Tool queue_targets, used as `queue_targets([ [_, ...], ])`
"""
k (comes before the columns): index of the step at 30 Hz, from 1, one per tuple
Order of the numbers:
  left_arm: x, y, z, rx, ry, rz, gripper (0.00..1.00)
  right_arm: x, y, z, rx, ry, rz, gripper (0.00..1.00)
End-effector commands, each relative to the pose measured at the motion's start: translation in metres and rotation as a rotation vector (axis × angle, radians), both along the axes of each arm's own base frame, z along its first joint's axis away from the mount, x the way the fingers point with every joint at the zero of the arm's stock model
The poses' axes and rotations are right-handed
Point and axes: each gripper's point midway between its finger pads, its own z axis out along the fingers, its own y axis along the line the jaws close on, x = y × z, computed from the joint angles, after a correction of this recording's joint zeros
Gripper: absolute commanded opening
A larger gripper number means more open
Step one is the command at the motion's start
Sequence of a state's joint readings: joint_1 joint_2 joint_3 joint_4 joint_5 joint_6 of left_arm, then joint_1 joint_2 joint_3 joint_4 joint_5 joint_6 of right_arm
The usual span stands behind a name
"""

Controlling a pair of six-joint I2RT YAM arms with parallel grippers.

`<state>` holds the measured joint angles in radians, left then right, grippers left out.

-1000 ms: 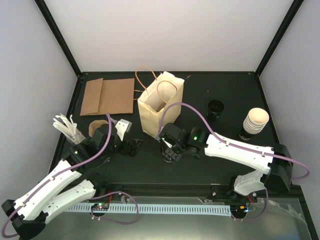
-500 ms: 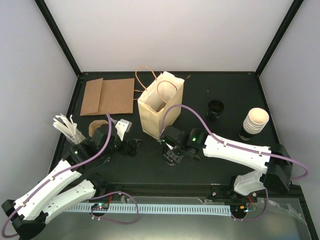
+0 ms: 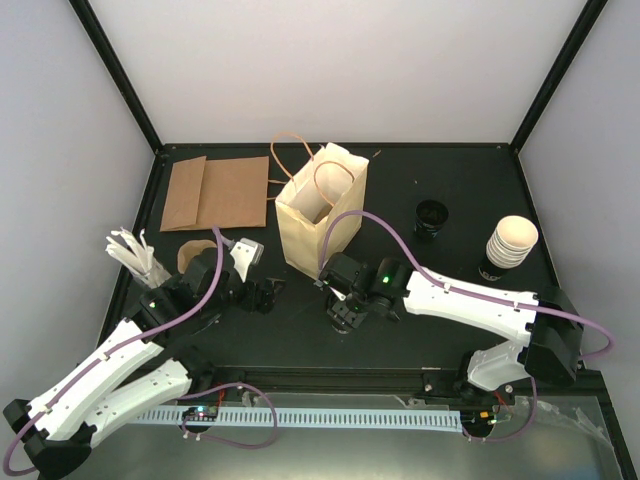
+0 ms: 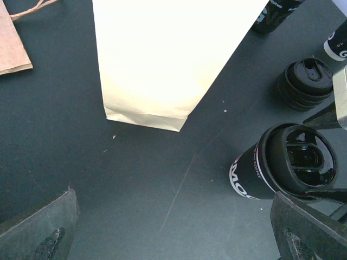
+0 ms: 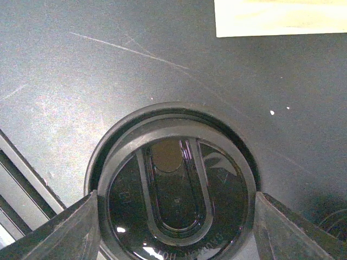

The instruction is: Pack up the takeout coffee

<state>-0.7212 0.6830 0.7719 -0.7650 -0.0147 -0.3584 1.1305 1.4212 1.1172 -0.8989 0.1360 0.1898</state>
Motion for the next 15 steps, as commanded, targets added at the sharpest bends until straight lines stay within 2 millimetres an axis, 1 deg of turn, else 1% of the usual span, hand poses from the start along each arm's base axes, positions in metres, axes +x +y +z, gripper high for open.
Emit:
queue_targets([
  [1, 0.005, -0.001, 0.012, -0.014, -0.038, 0.006, 0.99, 0.002, 0.0, -0.006, -0.004, 0.011, -0.012, 0.69],
  [5, 0.005, 0.0, 0.013, -0.014, -0.039, 0.007, 0.99, 0.003, 0.0, -0.005, 0.0, 0.0, -0.02, 0.69],
  [8, 0.005, -0.001, 0.013, -0.014, -0.039, 0.006, 0.99, 0.006, -0.001, -0.001, 0.003, -0.017, -0.031, 0.69],
  [15, 0.005, -0.001, 0.012, -0.011, -0.038, 0.004, 0.99, 0.012, -0.004, 0.026, 0.038, -0.07, -0.065, 0.68],
])
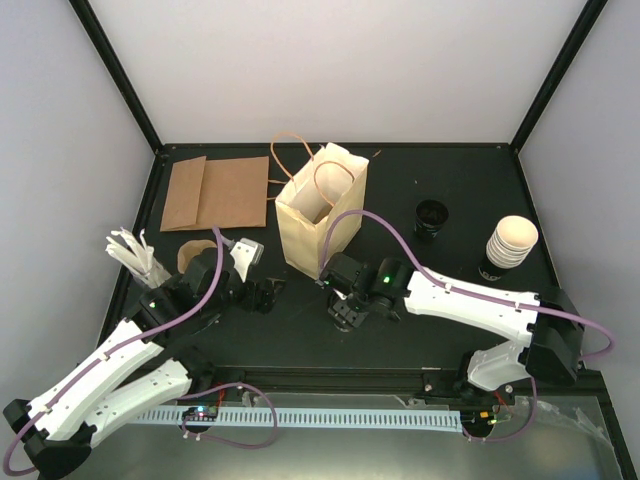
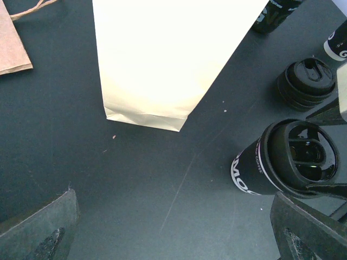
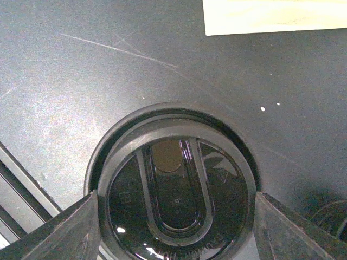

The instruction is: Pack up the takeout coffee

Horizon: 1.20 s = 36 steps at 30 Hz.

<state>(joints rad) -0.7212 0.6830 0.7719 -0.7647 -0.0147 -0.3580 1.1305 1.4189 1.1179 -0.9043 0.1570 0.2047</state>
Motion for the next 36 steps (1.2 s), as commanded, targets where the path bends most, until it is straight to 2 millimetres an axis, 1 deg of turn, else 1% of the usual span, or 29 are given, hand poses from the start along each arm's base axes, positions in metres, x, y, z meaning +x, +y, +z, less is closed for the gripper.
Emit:
queue_targets([
  [1, 0.005, -0.001, 0.013, -0.012, -0.04, 0.003, 0.99, 0.01, -0.002, 0.029, 0.049, -0.06, -0.046, 0.68],
  [4, 0.005, -0.001, 0.012, -0.013, -0.037, 0.002, 0.99, 0.009, -0.003, 0.033, 0.057, -0.061, -0.048, 0.68],
  [12, 0.005, -0.001, 0.012, -0.014, -0.037, 0.005, 0.99, 0.007, -0.002, 0.03, 0.067, -0.044, -0.053, 0.68],
  [15, 0.007, 0.001, 0.013, -0.009, -0.037, 0.024, 0.99, 0.006, 0.0, 0.025, 0.073, -0.037, -0.054, 0.68],
  [20, 0.012, 0.016, 0.012, 0.028, -0.034, 0.11, 0.99, 0.004, 0.003, 0.01, 0.076, -0.012, -0.06, 0.68],
  [22, 0.013, 0.018, 0.013, 0.034, -0.037, 0.122, 0.99, 0.003, 0.004, 0.005, 0.077, -0.003, -0.061, 0.68],
  [25, 0.012, 0.016, 0.013, 0.029, -0.034, 0.113, 0.99, 0.001, 0.006, 0.002, 0.087, 0.01, -0.06, 0.68],
  [36, 0.014, 0.01, 0.017, 0.02, -0.032, 0.092, 0.99, 0.0, 0.0, -0.006, 0.042, 0.01, -0.045, 0.68],
])
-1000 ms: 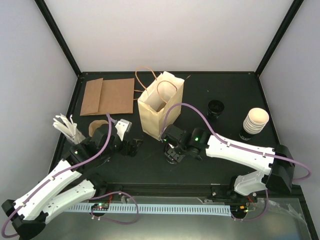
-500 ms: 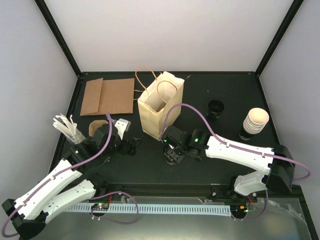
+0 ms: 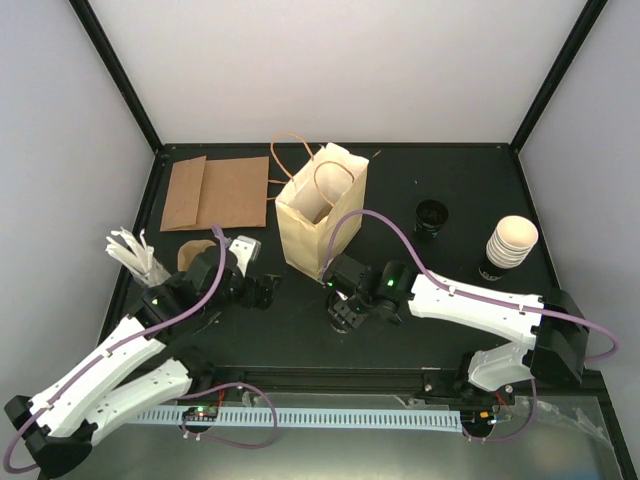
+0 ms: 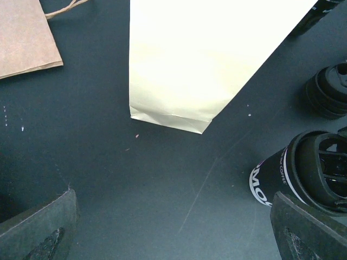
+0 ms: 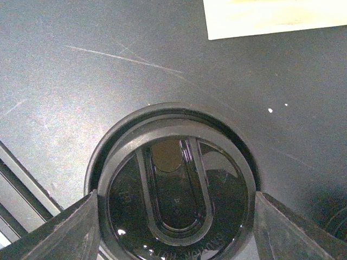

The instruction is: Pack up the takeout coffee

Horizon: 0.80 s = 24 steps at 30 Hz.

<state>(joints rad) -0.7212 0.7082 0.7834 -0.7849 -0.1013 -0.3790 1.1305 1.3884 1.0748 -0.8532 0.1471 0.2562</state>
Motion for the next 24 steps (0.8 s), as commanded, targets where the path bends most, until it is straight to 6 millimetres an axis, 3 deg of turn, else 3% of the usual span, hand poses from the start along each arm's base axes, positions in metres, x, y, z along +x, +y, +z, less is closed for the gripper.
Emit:
queue_targets([
  [1, 0.005, -0.002, 0.021, -0.029, -0.032, 0.01, 0.99, 0.001, -0.002, -0.005, -0.013, 0.005, 0.0, 0.68],
  [8, 0.006, 0.0, 0.028, -0.034, -0.041, 0.026, 0.99, 0.003, -0.003, 0.0, -0.012, -0.008, 0.0, 0.68],
  [14, 0.018, 0.012, 0.034, -0.041, -0.003, 0.1, 0.99, 0.007, -0.007, 0.018, 0.009, -0.045, -0.022, 0.68],
  [24, 0.05, 0.023, 0.075, -0.108, -0.029, 0.178, 0.99, 0.007, -0.026, 0.053, 0.062, -0.106, -0.075, 0.68],
])
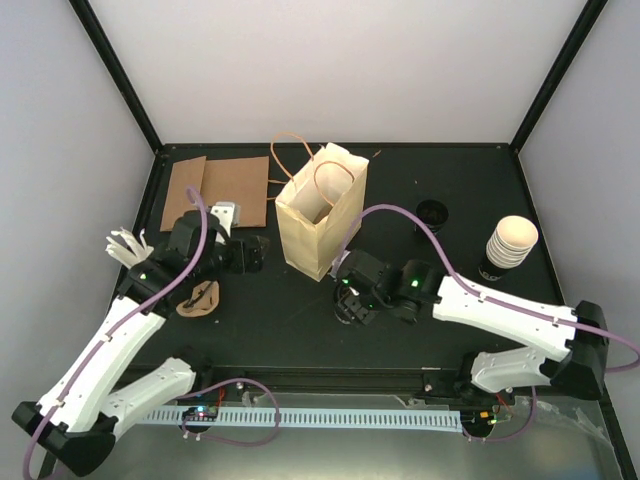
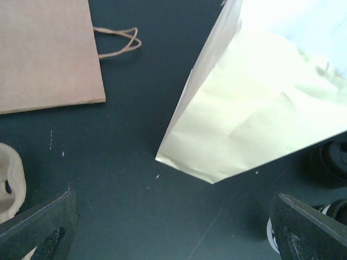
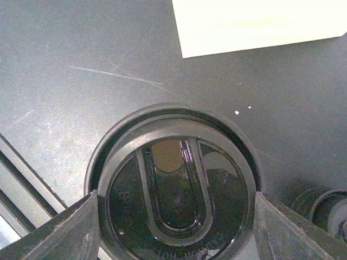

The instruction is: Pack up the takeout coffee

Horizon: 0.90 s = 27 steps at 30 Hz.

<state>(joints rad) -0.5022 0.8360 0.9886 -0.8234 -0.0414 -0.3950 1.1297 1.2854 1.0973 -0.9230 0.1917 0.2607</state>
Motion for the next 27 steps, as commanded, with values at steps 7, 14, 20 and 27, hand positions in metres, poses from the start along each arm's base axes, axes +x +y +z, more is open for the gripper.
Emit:
queue_targets([
  [7, 0.023, 0.002, 0.049, -0.031, -0.067, 0.029, 0.99, 0.002, -0.019, 0.018, 0.048, -0.028, -0.084, 0.67],
  [14, 0.029, 0.001, 0.055, -0.017, -0.09, 0.017, 0.99, -0.009, -0.017, 0.005, 0.071, 0.033, -0.071, 0.66],
  [20, 0.041, 0.0, 0.061, 0.024, -0.091, 0.017, 0.99, -0.01, -0.022, 0.003, 0.062, 0.027, -0.071, 0.66],
  [27, 0.068, -0.018, 0.065, 0.053, -0.034, -0.017, 0.99, -0.008, -0.027, 0.009, 0.067, 0.009, -0.084, 0.66],
])
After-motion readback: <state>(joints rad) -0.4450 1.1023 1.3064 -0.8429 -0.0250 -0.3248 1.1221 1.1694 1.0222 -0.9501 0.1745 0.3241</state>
